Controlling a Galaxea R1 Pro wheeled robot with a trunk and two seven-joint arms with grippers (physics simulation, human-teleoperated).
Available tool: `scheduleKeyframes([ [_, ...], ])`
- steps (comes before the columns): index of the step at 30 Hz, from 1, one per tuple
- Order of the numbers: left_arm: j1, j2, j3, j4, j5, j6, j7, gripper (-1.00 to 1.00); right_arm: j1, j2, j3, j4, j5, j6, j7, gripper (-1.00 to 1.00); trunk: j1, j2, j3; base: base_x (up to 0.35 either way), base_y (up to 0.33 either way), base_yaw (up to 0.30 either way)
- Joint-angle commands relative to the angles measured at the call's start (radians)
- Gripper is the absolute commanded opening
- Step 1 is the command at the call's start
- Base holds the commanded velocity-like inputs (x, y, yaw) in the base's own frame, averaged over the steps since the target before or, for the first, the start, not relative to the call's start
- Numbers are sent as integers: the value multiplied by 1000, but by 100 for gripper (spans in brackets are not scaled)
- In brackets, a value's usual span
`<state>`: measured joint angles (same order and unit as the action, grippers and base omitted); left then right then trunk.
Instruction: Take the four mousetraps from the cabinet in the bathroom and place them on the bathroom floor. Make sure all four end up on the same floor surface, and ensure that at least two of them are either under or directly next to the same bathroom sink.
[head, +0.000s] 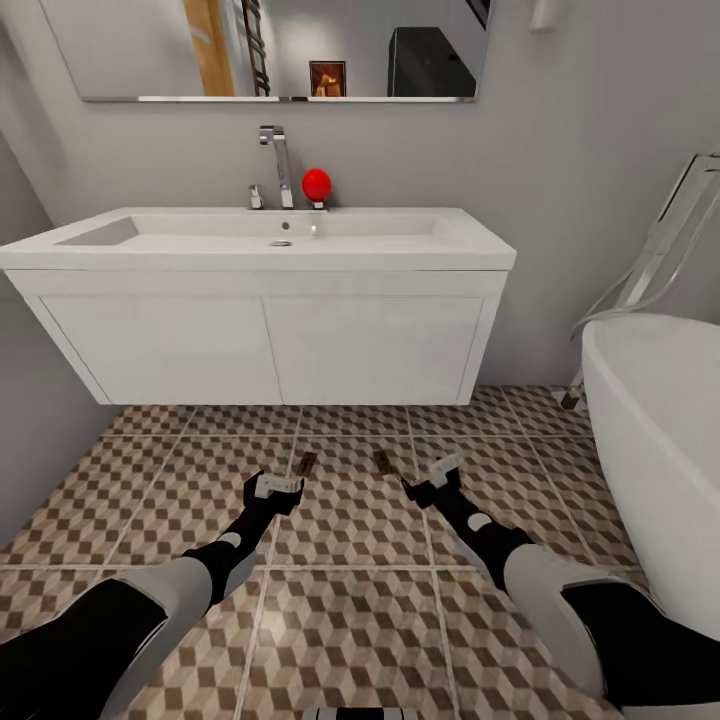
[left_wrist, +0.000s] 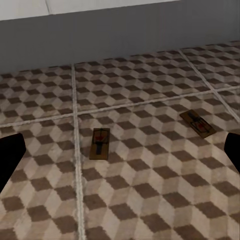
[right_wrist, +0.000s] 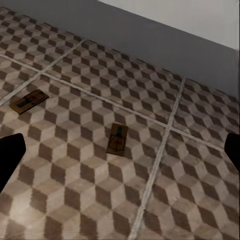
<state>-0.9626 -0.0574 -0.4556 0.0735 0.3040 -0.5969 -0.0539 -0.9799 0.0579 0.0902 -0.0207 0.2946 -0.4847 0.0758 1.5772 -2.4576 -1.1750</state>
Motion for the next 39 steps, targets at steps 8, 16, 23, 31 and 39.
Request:
scheduleKeyframes([
  [8, 7, 6, -5, 6, 11, -5, -5, 100, 66, -43, 8, 1, -8, -27, 0, 100, 0, 0, -1, 0, 0, 0],
  [16, 60, 39, -5, 7, 12, -4, -4, 100, 114, -54, 7, 1, -12, -44, -5, 100, 0, 0, -1, 0, 0, 0],
  [23, 86, 50, -5, 8, 12, -2, -4, 100, 122, -55, 6, 2, -14, -40, -18, 100, 0, 0, -1, 0, 0, 0],
  [31, 91, 51, -5, 8, 12, -2, -3, 100, 130, -55, 6, 2, -13, -40, -21, 100, 0, 0, -1, 0, 0, 0],
  [39, 91, 51, -5, 7, 12, -2, -3, 100, 135, -55, 6, 2, -12, -40, -21, 100, 0, 0, -1, 0, 0, 0],
])
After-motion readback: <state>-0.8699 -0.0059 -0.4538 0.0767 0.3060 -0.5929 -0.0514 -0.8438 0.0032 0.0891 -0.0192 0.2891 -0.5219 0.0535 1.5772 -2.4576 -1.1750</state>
